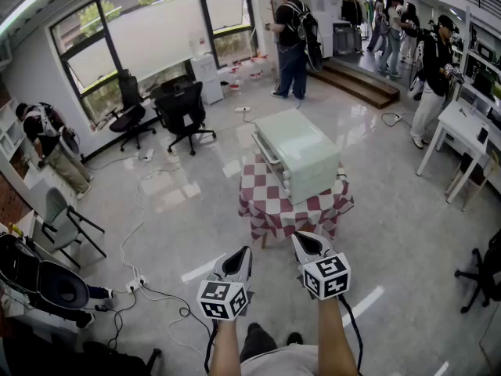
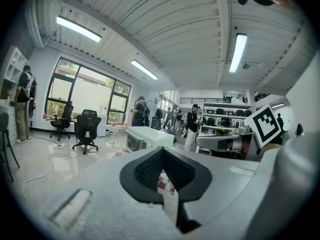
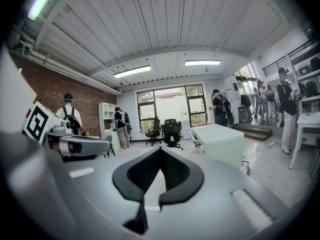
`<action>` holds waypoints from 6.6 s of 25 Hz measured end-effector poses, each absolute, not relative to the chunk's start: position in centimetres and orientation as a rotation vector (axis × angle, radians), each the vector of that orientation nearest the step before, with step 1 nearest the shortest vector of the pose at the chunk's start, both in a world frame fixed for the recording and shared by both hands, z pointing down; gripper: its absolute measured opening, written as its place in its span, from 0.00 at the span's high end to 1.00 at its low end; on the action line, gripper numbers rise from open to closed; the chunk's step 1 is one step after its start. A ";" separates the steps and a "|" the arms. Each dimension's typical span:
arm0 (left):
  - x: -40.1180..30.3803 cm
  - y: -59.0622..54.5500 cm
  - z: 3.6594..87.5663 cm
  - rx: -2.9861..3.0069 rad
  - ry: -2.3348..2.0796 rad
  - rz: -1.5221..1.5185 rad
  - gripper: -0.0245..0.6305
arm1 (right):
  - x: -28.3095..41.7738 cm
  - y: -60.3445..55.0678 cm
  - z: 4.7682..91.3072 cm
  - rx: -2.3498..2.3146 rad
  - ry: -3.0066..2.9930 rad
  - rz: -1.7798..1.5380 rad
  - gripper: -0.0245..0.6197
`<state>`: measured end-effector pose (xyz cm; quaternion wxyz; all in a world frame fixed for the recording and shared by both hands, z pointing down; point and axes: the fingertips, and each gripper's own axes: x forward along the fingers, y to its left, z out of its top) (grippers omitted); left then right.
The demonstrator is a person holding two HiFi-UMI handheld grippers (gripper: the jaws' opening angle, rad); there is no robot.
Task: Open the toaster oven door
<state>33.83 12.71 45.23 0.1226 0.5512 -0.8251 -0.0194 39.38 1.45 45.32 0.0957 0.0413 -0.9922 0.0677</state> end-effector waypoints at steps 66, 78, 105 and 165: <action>-1.5 -4.4 47.9 1.788 -2.176 -0.028 0.96 | 5.4 -11.4 50.1 0.287 -2.830 0.174 0.96; -5.2 -11.9 50.4 1.840 -2.122 -0.063 0.96 | 1.4 -14.9 50.7 0.286 -2.822 0.081 0.96; -12.0 -23.8 52.0 2.210 -1.679 0.107 0.96 | -3.8 -23.7 52.5 0.853 -2.603 0.148 0.95; -8.5 -27.1 62.8 3.141 -0.409 1.858 0.77 | -2.1 -24.5 65.1 0.668 -1.643 -0.447 0.77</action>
